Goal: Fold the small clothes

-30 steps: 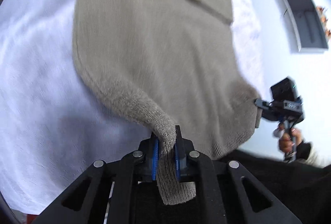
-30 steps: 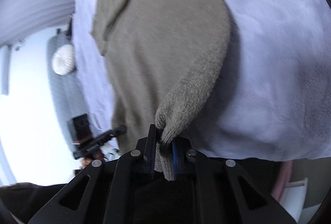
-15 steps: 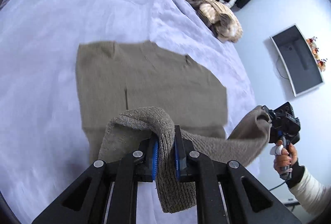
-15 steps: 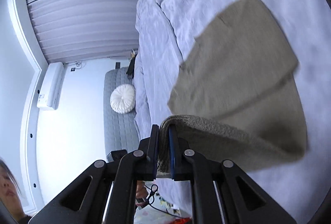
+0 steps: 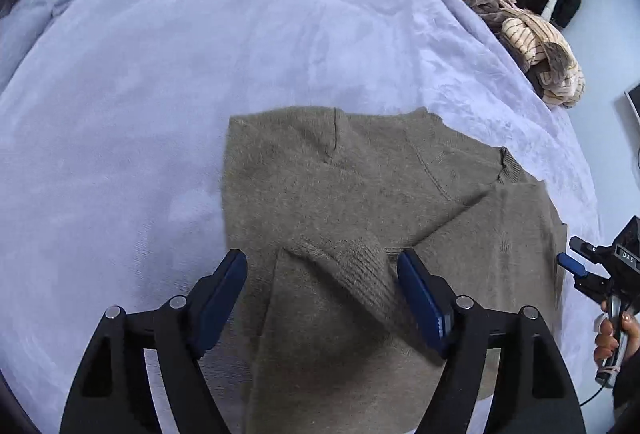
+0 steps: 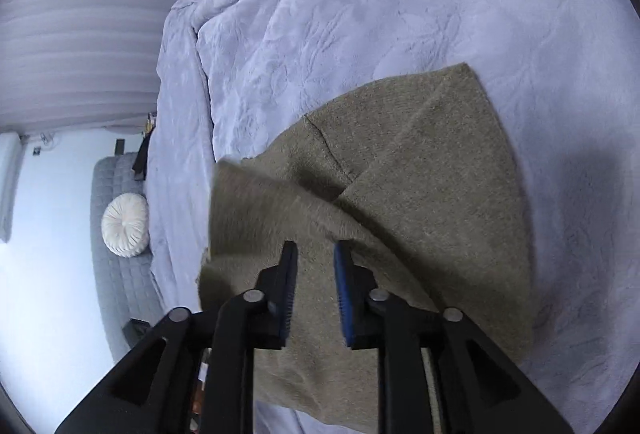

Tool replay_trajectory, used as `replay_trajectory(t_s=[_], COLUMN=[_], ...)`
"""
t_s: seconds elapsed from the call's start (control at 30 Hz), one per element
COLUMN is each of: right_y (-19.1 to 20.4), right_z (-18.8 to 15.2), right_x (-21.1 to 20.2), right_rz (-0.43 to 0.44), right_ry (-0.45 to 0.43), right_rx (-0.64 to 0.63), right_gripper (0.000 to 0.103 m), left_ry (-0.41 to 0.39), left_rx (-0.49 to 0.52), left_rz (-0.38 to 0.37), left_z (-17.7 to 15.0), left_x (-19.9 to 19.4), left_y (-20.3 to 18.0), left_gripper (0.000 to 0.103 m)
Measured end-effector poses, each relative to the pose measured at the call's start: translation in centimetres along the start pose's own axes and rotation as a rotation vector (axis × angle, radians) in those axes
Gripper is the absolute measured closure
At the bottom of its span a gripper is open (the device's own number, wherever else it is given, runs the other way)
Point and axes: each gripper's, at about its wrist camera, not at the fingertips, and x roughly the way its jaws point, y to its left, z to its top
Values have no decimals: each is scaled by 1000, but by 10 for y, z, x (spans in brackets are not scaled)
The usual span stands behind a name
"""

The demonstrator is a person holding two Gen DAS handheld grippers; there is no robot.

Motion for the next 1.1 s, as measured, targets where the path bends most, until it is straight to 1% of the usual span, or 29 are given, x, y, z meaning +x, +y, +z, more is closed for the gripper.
replay_trajectory(t_s=[0.03,0.13,0.17,0.23,0.3,0.37,0.47,0.53,0.63,0.67,0.7,0.73,0.77,0.8,0.83,0.93,1.0,1.07,1.1], right_y=[8,27,30,34,35,41,48,50,55,57,59,63,65,66,67,83,98,114,119], right_z=[-3,-5,-3,5,14,20,21,18,19,19,19,18,18,17,15,4,-5,-9,-7], right_x=[-3,-7,-6,-2,4,17,36,41,41,40,42,45,49,51,52,32,14,1,0], right_rz=[-58,-184,-203,-207,-186,-188,-233,-258,-253,-242,-240,-246,-258,-263,-260,-276,-311,-343,-350], right_ry=[0,1,-1,-9,-10,5,39,43,34,33,40,50,59,73,80,10,-48,-98,-105], right_rx=[-77,-242,-270,-271,-256,-271,-323,-349,-358,-363,-371,-385,-405,-417,-422,-493,-572,-654,-674], right_gripper=[47,47,47,47,47,46,46,45,45,47,48,53,69,84,93,94,94,94,94], left_ry=[-6,-6,8,30,25,25,28,38,77,82,85,97,107,79,50,-39,-88,-122,-129], left_rx=[20,104,132,156,184,221,280,272,220,211,213,216,208,200,205,209,210,232,249], left_rz=[2,-5,-17,-49,-76,-62,-12,3,-13,-5,-11,-28,-47,-58,-65,-72,-89,-86,-73], left_z=[0,5,7,9,8,8,12,21,36,38,40,40,39,37,36,35,38,43,47], left_x=[-6,-11,-10,-9,-11,-7,12,29,55,61,65,67,68,61,53,19,-2,-13,-11], left_y=[0,-8,-12,-18,-22,-28,-38,-40,-39,-40,-41,-42,-42,-42,-42,-41,-40,-44,-48], left_gripper=[23,23,23,23,23,23,23,23,24,27,56,87,87,87,87,87,87,87,87])
